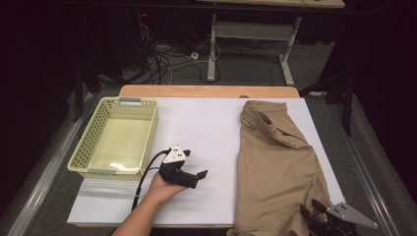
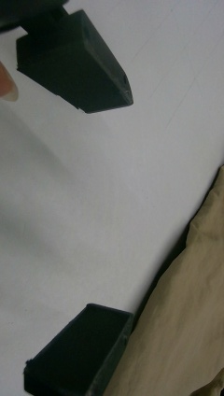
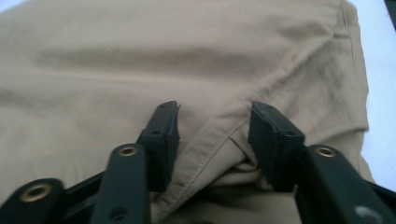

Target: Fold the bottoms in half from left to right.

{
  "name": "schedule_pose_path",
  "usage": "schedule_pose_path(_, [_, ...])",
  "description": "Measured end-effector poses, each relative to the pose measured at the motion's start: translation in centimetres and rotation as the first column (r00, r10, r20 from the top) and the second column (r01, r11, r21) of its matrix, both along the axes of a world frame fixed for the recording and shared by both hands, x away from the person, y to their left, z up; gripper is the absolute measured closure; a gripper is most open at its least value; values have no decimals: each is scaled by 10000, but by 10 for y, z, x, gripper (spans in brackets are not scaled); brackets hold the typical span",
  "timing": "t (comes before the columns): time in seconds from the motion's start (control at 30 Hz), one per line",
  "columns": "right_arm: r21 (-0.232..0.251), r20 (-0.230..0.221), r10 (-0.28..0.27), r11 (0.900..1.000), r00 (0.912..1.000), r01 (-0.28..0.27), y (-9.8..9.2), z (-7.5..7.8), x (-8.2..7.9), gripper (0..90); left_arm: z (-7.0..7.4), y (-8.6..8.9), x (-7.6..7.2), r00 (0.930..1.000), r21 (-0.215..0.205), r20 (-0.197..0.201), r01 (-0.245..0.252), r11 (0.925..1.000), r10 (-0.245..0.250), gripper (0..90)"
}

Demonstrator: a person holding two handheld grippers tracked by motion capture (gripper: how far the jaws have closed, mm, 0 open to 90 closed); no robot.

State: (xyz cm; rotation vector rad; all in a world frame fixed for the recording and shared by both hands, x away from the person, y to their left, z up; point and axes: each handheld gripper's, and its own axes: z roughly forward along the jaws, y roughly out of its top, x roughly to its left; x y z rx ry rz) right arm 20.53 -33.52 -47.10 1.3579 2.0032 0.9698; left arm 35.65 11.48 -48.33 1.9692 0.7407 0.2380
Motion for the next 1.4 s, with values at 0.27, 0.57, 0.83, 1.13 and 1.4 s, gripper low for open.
schedule_pose_path(0.27, [-291,277,128,9995,9995,-120,-8,4,-5,896,0,0,0,10000,-19,-7,-7,10000,7,9])
schedule_pose_path(0.57, [-43,699,-791,9968,9944,796,-42,12,-14,899,0,0,-1,9999,-5,58,-95,10000,95,8])
schedule_pose_path(0.83, [588,771,-868,9949,9932,824,-54,11,-10,738,0,0,-1,9999,-7,54,-114,9999,114,8])
schedule_pose_path(1.13, [981,118,-797,9921,9967,782,-55,1,31,736,0,1,-4,9994,-137,284,-187,9997,190,9])
schedule_pose_path(1.4, [729,484,-669,9953,9966,632,-58,7,26,900,0,1,-5,9990,-151,344,-271,9995,276,9])
